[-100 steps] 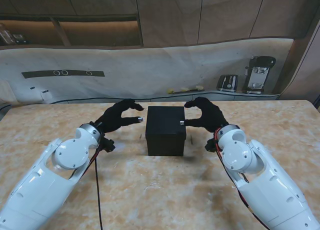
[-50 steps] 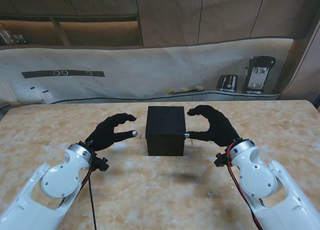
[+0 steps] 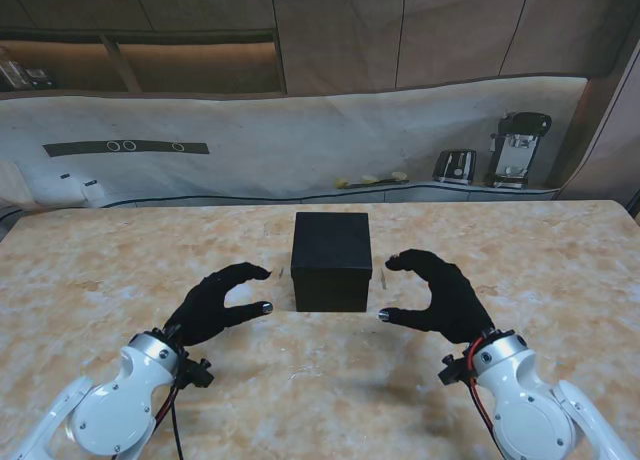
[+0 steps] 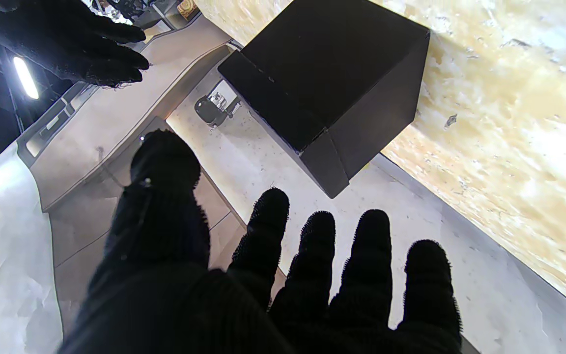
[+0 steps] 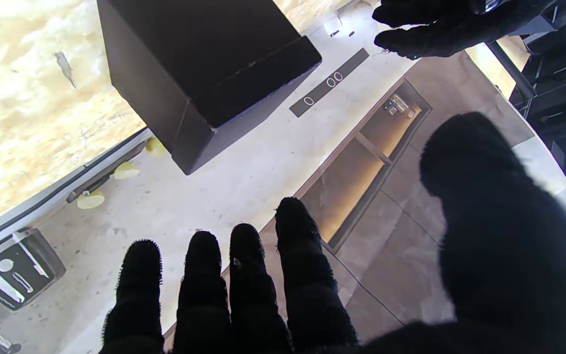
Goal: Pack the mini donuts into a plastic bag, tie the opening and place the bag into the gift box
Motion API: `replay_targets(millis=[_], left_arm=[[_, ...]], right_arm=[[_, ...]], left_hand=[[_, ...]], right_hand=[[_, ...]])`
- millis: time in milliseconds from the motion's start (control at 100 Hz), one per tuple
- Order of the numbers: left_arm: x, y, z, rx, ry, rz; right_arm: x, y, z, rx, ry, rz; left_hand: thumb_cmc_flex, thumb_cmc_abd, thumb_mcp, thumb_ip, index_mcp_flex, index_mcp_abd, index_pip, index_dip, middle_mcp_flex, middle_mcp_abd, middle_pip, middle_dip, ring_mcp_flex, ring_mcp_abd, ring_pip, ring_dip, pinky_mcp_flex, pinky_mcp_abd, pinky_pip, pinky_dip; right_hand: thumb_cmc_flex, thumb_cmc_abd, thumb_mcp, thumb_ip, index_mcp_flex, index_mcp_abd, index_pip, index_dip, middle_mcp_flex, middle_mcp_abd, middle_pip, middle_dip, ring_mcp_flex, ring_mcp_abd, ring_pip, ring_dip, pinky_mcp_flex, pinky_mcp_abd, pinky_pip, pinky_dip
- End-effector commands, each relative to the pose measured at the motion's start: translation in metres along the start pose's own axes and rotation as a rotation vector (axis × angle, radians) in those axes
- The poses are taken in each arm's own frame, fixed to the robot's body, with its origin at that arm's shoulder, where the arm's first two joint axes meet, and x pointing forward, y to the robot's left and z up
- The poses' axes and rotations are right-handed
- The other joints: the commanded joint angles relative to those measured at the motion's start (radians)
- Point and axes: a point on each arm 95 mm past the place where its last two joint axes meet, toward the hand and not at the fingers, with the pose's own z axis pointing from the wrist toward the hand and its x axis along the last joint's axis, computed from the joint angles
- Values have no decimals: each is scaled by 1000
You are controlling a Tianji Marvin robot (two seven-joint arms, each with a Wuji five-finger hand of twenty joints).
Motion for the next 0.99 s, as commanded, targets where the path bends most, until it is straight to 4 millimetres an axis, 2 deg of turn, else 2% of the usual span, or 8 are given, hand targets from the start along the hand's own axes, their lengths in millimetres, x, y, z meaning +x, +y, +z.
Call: replay_targets(millis=[0, 350, 980], left_arm=[[1, 9, -6, -21, 1, 4], [-4, 23, -18, -27, -22, -4], [-7, 25, -14, -64, -34, -6]], right_arm=[[1, -11, -9, 22, -5, 3], [-4, -20, -27, 28, -43, -1], [-7, -23, -24, 44, -68, -5]], left_hand=[[-8, -14, -3, 0, -1, -16, -32, -13, 4, -13, -10, 2, -12, -12, -15, -4, -28, -26, -27, -28], [-4, -15, -2, 0, -7, -6, -23, -6, 2, -14, -10, 4, -13, -13, -20, -1, -26, -31, -42, -35], [10, -14, -2, -1, -12, 10, -25, -3, -6, -12, -11, 4, -23, -11, -25, 1, -31, -43, -68, -39]], right_hand=[[-20, -17, 9, 30, -12, 11, -8, -12, 21, -6, -10, 34, 14, -17, 3, 13, -12, -2, 10, -11], [-22, -16, 11, 30, 6, 34, -1, -18, 18, -4, -11, 35, 5, -20, 1, 13, -30, -3, 2, -29], [-29, -12, 10, 29, -6, 37, -20, -36, 14, -3, -14, 33, -9, -21, -3, 14, -55, -2, -38, -45]])
